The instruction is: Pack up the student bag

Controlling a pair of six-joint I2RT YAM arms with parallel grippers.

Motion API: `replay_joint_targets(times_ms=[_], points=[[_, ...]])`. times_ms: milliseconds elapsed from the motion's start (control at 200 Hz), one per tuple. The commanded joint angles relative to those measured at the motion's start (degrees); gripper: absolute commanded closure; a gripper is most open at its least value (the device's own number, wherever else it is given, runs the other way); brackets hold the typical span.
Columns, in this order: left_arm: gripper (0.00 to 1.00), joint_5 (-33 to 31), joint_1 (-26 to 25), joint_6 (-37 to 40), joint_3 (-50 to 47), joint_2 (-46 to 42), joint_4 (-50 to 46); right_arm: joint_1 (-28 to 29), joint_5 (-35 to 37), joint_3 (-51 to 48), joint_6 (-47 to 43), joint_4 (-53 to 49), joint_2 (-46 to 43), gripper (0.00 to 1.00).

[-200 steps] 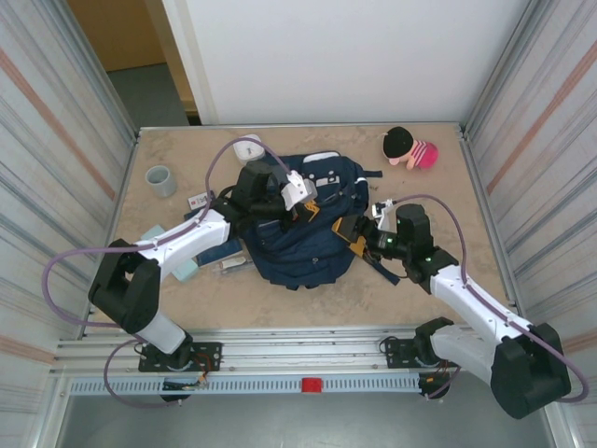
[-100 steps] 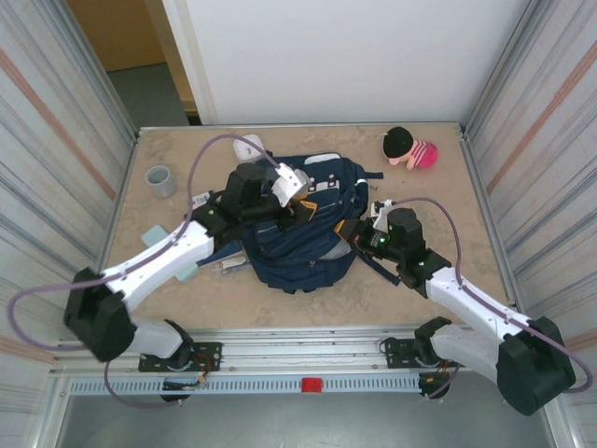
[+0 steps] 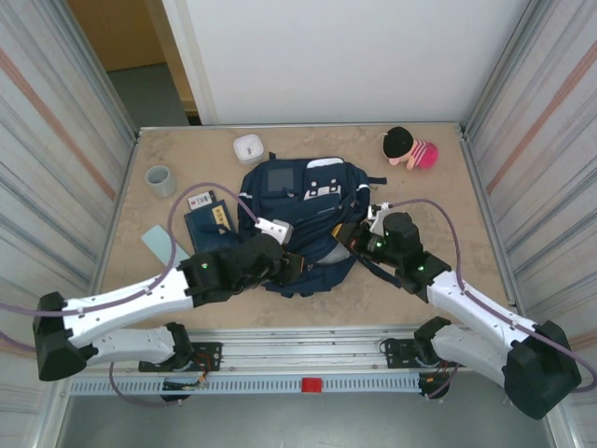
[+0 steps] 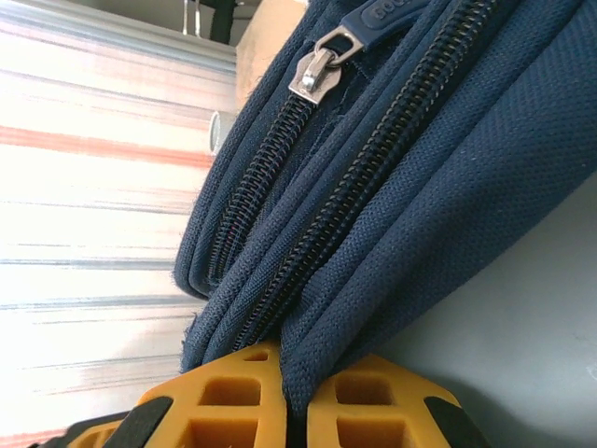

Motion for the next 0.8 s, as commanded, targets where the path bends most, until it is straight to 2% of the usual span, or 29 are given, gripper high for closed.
replay_joint_targets(times_ms=[0, 321, 611, 797], points=[[0.55, -3.68, -1.42, -8.29, 0.46, 2.49, -1.14, 1.27, 0.6, 3.94, -2.6, 3.38, 0.13, 0.91], [0.56, -3.42, -4.64, -11.62, -0.32, 6.68, -0.08, 2.55, 0.69, 6.01, -3.2, 3.05, 0.88, 0.91], [0.6, -5.46, -4.65, -9.56, 2.41, 12.2, 2.9, 4.04, 1.82, 7.1, -3.7, 1.54, 0.15, 0.91], [0.63, -7.46, -4.67, -11.53, 3.69, 14.45, 2.81, 4.81, 1.59, 7.59, -3.7, 1.36, 0.1, 0.91]])
